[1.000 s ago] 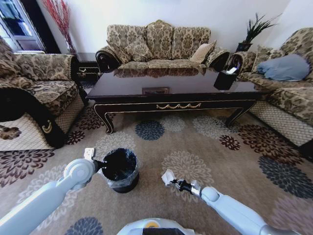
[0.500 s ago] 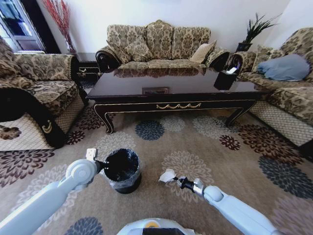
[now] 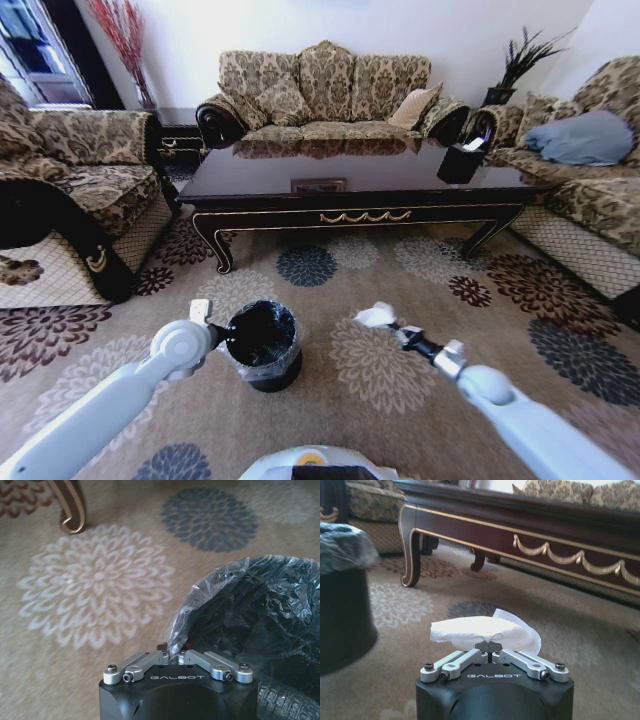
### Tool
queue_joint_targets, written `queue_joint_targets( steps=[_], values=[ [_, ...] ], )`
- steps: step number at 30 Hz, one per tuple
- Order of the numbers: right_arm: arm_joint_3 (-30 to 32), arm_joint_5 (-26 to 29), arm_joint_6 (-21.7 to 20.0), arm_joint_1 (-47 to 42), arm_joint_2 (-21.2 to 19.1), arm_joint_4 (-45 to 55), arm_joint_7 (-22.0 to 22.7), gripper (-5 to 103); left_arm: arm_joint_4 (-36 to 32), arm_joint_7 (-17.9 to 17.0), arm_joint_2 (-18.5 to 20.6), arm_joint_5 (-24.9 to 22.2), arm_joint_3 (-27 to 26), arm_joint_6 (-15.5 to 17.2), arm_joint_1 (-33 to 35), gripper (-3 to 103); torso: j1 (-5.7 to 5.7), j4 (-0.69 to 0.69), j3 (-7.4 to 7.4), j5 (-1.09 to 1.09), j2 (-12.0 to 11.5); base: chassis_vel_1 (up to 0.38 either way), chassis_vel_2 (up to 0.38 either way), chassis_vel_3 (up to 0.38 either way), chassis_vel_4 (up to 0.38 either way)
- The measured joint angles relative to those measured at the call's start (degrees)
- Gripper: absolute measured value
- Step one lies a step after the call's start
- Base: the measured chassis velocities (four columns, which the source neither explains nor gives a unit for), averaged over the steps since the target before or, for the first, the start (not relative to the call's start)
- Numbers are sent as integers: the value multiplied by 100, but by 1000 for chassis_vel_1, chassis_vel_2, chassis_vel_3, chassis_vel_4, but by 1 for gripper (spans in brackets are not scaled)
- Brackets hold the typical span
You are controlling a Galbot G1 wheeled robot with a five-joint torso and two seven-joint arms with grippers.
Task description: Move to the front of the table and pick up the trash from the floor, then place it into the trash bin.
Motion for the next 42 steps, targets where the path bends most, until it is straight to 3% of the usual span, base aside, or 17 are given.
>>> queue_joint_targets(
  steps=[6,10,14,22,32,42],
  values=[
    [169,17,5,-41,-86,383,86,0,7,1,-132,117,243,0,-94,2,0,7,0,0,0,0,0,0,0],
    [514,-10,-20,-191,201,622,200,0,136,247,-199,297,494,1,-285,2,0,12,0,2,0,0,0,0,0],
    [1173,-58,-29,-830,519,1019,231,0,409,421,-408,367,1209,1,-894,2,0,3,0,2,0,0,0,0,0],
    [1810,-129,-41,-1657,776,1817,247,0,716,540,-887,360,2111,0,-1713,2,0,4,0,1,0,0,0,0,0],
    [2121,-278,-86,-2128,1068,2490,273,0,1205,649,-1596,401,2925,0,-2423,2,0,5,0,0,0,0,0,0,0],
    [2076,-544,-44,-2536,1255,2978,277,0,1934,551,-2254,370,3334,-1,-2780,2,0,7,0,0,0,0,0,0,0]
  ],
)
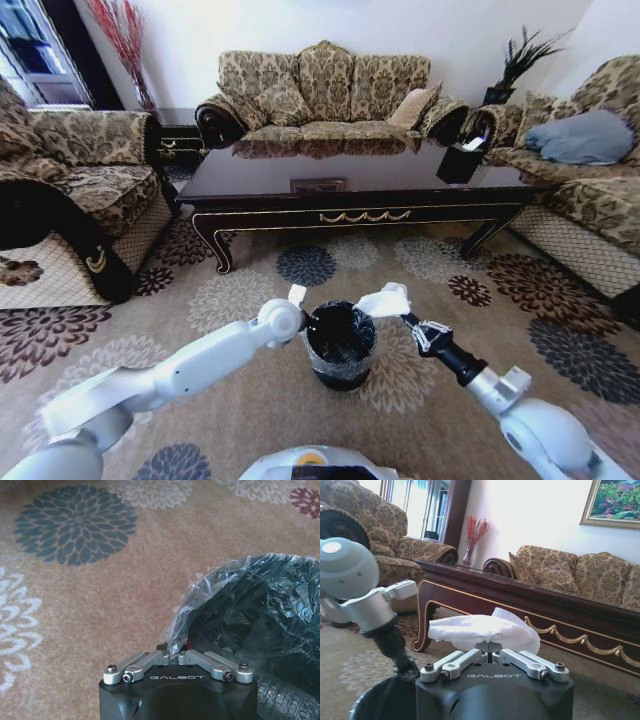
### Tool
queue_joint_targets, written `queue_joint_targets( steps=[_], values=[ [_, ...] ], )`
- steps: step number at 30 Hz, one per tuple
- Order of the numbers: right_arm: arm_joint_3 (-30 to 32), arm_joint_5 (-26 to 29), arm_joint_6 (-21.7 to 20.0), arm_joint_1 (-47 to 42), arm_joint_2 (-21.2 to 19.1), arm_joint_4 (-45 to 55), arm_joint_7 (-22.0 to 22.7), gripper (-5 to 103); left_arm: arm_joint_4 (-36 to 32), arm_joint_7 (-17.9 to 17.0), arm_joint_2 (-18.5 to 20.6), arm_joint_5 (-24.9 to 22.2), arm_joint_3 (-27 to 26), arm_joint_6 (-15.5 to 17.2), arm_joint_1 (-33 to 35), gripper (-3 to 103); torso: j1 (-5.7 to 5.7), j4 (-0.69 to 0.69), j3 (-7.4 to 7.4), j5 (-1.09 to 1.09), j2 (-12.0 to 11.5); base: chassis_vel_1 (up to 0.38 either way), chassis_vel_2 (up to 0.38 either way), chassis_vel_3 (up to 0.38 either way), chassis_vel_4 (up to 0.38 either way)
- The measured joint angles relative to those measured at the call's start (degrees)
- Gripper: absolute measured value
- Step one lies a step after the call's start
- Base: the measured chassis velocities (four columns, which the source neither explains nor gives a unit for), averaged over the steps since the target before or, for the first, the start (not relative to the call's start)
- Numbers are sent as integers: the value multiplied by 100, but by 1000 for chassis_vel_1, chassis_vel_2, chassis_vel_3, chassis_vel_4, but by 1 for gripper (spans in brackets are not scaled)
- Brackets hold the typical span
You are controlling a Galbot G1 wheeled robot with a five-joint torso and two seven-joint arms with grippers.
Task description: Move to the front of the table and pick up the trash from the floor, then place it into the trash bin.
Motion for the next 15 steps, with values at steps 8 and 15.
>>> queue_joint_targets(
  steps=[8,15],
  values=[
    [-316,-274,34,3,34,-73,3,0,166,-144,-367,-147,263,0,-208,2,0,-1,0,0,0,0,0,0,0],
    [-492,-450,69,44,37,-288,-5,0,286,-199,-611,-176,291,0,-304,2,0,-2,0,0,0,0,0,0,0]
  ],
)
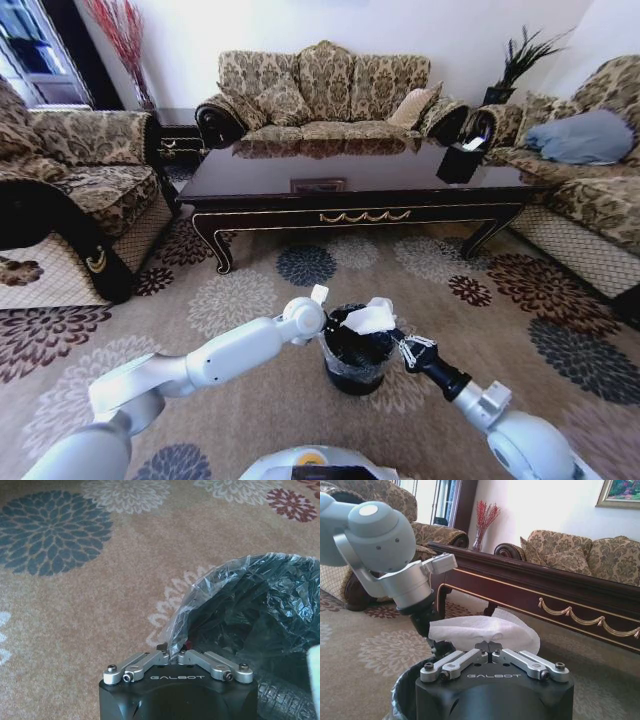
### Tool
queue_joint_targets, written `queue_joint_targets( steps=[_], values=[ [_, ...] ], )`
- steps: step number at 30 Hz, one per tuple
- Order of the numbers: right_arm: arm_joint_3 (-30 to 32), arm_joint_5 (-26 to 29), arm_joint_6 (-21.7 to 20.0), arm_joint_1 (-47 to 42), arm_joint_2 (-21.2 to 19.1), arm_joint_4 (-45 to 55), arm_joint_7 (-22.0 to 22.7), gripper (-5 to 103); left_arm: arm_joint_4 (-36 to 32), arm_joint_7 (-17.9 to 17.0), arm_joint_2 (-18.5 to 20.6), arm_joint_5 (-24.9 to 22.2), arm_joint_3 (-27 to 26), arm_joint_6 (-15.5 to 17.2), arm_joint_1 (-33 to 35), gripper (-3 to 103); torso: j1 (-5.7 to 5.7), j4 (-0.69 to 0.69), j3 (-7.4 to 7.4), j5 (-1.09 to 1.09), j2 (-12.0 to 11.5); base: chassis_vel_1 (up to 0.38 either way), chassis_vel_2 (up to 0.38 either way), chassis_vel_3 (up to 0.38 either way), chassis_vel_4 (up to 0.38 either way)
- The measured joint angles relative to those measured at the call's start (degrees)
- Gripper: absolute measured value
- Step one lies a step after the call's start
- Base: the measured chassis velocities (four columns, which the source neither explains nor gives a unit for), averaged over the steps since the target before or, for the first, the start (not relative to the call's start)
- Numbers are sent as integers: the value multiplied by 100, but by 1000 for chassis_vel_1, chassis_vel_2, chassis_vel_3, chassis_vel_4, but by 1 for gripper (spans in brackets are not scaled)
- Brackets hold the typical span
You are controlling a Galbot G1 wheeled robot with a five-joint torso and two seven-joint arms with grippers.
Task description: Move to the front of the table and pick up the trash from the floor, then place it into the trash bin.
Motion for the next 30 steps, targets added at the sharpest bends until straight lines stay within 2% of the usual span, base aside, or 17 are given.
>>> queue_joint_targets(
  steps=[16,19,21,24,26,29,30],
  values=[
    [-89,-119,101,-93,-109,-153,-58,0,-32,-79,-87,-93,-21,0,-26,2,0,1,0,0,0,0,0,0,0],
    [-109,-175,122,-120,-148,-231,-60,16,-72,-109,-77,-104,-37,-1,13,2,0,0,0,0,0,0,0,0,0],
    [-109,-177,123,-122,-157,-233,-61,16,-83,-112,-60,-105,-39,0,19,2,0,0,0,0,0,0,0,0,0],
    [-99,-158,123,-131,-195,-233,-113,32,-160,-126,-3,-124,-93,0,65,2,0,2,0,0,0,0,0,0,0],
    [-99,-154,123,-137,-206,-234,-121,32,-173,-133,-1,-134,-105,0,73,2,0,2,0,0,0,0,0,0,0],
    [-98,-140,126,-154,-256,-245,-128,49,-209,-159,15,-164,-142,0,103,2,0,0,0,-1,0,0,0,0,0],
    [-98,-140,126,-154,-256,-245,-128,49,-209,-159,15,-164,-142,0,103,2,0,0,0,-1,0,0,0,0,0]
  ],
)
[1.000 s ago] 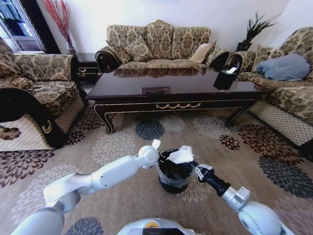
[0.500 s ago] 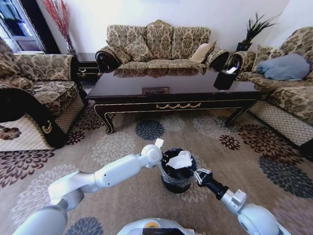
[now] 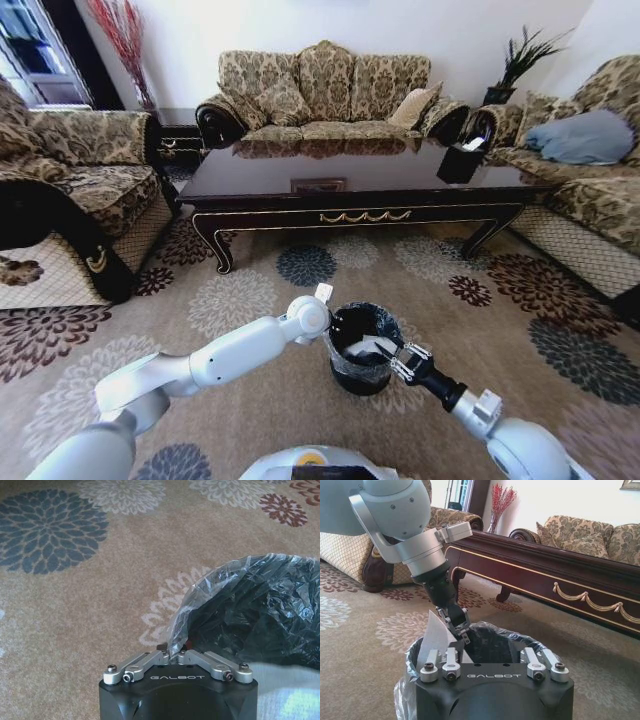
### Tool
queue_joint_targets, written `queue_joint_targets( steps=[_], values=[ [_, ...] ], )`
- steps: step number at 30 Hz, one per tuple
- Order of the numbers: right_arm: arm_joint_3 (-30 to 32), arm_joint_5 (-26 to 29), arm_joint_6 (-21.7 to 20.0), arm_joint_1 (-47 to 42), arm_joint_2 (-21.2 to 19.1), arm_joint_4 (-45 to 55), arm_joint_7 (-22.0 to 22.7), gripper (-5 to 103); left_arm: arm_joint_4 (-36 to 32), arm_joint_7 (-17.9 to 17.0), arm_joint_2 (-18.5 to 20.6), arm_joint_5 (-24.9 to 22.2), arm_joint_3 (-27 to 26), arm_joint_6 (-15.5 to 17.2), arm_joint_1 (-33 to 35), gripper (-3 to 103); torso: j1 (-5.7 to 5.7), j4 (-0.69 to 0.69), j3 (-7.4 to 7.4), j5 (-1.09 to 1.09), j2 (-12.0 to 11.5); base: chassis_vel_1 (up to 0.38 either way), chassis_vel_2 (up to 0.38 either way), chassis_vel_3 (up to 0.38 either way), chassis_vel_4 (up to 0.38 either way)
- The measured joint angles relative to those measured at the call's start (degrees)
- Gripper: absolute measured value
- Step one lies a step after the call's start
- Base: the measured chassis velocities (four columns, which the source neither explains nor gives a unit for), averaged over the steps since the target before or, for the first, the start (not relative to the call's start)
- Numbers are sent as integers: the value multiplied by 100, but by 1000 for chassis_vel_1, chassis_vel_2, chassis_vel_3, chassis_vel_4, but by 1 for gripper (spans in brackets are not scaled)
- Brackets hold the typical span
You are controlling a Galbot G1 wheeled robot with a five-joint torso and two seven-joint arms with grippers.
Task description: Move to the front of the table and pick up the trash from the floor, then place it into the trash bin.
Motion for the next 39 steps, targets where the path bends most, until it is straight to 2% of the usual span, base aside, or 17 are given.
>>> queue_joint_targets(
  steps=[2,3,7,9,10,11,14,18,22,23,25,27,29,33,36,38,39],
  values=[
    [-3,45,-1,12,-15,18,0,60,0,0,40,-1,-19,0,4,2,0,1,0,0,0,0,0,0,0],
    [-3,45,-1,12,-15,18,0,60,0,0,40,-1,-19,0,4,2,0,1,0,0,0,0,0,0,0],
    [26,113,-14,20,-13,81,29,82,1,-5,112,1,-64,1,47,2,0,2,0,0,0,0,0,0,0],
    [38,112,-15,33,-6,87,54,82,-1,-8,125,1,-72,1,58,2,0,1,0,0,0,0,0,0,0],
    [93,121,-17,180,14,134,299,97,-42,-25,189,7,-101,1,111,2,0,1,0,0,0,0,0,0,0],
    [103,-10,-11,257,14,138,418,99,-52,-29,202,7,-110,1,129,2,0,2,0,0,0,0,0,0,0],
    [100,-380,0,361,14,178,621,100,-68,-45,206,13,-134,1,157,2,0,2,0,0,0,0,0,0,0],
    [-24,-463,-73,365,91,339,867,100,-73,-61,166,24,-154,1,199,2,0,1,0,0,0,0,0,0,0],
    [-56,-1451,74,505,193,300,1336,100,-71,-65,155,38,-165,1,222,2,0,0,0,0,0,0,0,0,0],
    [-56,-1451,74,505,193,300,1336,100,-71,-65,155,38,-165,1,222,2,0,0,0,0,0,0,0,0,0],
    [64,-2228,284,655,210,212,1479,100,-69,-66,170,45,-172,1,221,2,0,3,0,0,0,0,0,0,0],
    [91,-2141,264,617,202,246,1402,100,-69,-66,174,44,-178,1,219,2,0,4,0,0,0,0,0,0,0],
    [52,-1618,-23,467,200,391,1297,100,-69,-70,174,44,-187,1,212,2,0,0,0,-1,0,0,0,0,0],
    [-48,-1270,-212,315,255,473,1187,100,-101,-89,182,34,-224,1,209,2,0,-1,0,0,0,0,0,0,0],
    [-62,-1585,-76,386,324,441,1263,100,-114,-91,201,20,-238,1,201,2,0,2,0,1,0,0,0,0,0],
    [-30,-2185,-13,465,412,432,1564,100,-116,-97,230,25,-243,1,191,2,0,0,0,0,0,0,0,0,0],
    [33,-2357,37,516,433,440,1610,100,-118,-97,238,21,-250,1,194,2,0,5,0,0,0,0,0,0,0]
  ],
)
